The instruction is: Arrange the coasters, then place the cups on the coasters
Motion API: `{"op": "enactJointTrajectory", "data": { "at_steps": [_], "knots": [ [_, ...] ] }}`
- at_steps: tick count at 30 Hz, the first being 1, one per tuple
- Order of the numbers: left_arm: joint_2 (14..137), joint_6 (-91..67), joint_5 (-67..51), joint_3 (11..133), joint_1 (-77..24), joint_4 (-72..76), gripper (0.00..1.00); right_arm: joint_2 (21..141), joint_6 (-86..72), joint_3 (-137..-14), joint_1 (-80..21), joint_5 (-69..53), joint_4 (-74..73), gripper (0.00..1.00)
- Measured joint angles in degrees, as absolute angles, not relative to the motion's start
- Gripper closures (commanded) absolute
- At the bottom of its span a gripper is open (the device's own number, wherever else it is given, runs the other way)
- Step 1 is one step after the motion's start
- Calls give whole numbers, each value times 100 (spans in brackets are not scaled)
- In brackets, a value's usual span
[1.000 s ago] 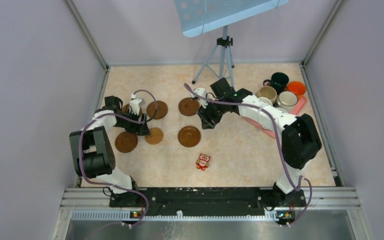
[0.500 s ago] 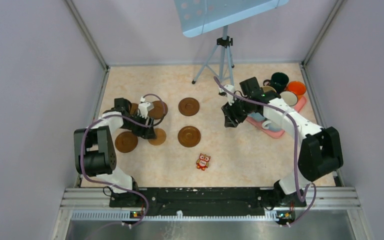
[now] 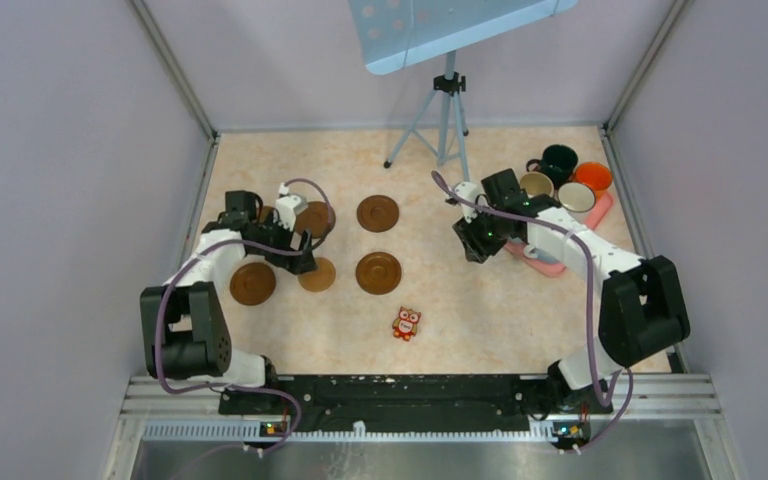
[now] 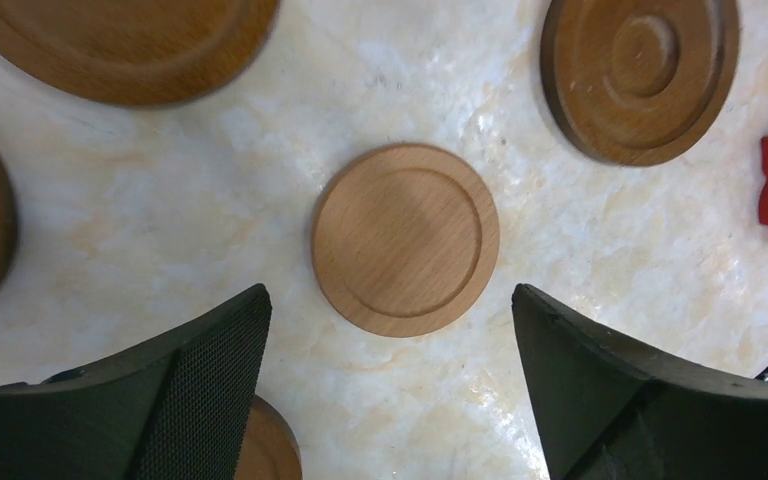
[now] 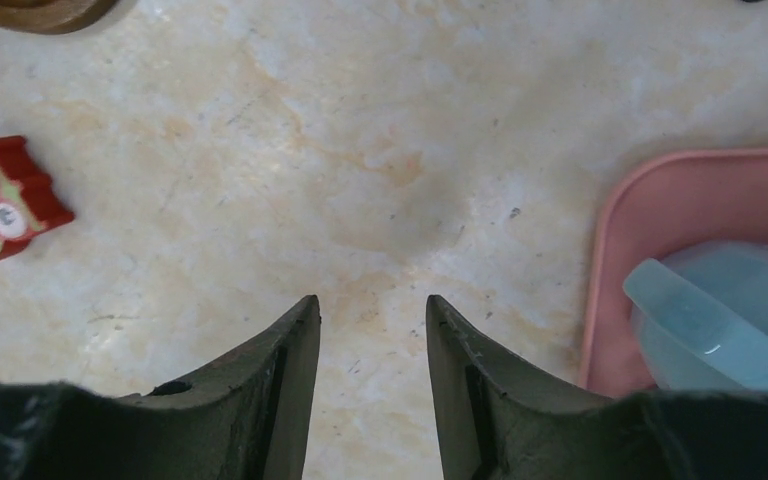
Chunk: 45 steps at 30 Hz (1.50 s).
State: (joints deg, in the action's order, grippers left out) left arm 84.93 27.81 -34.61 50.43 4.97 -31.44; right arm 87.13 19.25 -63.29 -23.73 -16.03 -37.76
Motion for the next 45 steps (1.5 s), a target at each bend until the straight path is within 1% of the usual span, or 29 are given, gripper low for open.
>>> {"op": "enactJointTrajectory", "data": {
  "at_steps": [4, 12, 19, 30, 34, 38, 40, 45],
  "knots": [
    [8097, 2650, -3544, 5251, 497, -3153, 1, 8711, 1798, -6045, -2373, -980, -3343, 57],
    [8062, 2484, -3697, 5443, 497, -3138, 1, 8980, 1487, -6062, -2403, -305, -2596, 58],
    [8060, 2429, -3726, 5443, 497, -3140, 1, 9765, 1433, -6490, -2464, 128, -2495, 59],
    [7985, 2403, -3726, 5443, 497, -3122, 1, 10156, 1647, -6689, -2370, 357, -2567, 59],
    [7985, 2399, -3726, 5443, 497, -3120, 1, 10221, 1702, -6689, -2362, 454, -2517, 58],
    [7985, 2394, -3723, 5443, 497, -3120, 1, 10372, 1745, -6720, -2357, 639, -2471, 53],
    [7977, 2394, -3715, 5443, 497, -3114, 1, 10440, 1752, -6720, -2344, 775, -2432, 53],
    [7924, 2390, -3697, 5443, 497, -3079, 1, 10499, 1752, -6722, -2270, 961, -2416, 58]
  ]
}}
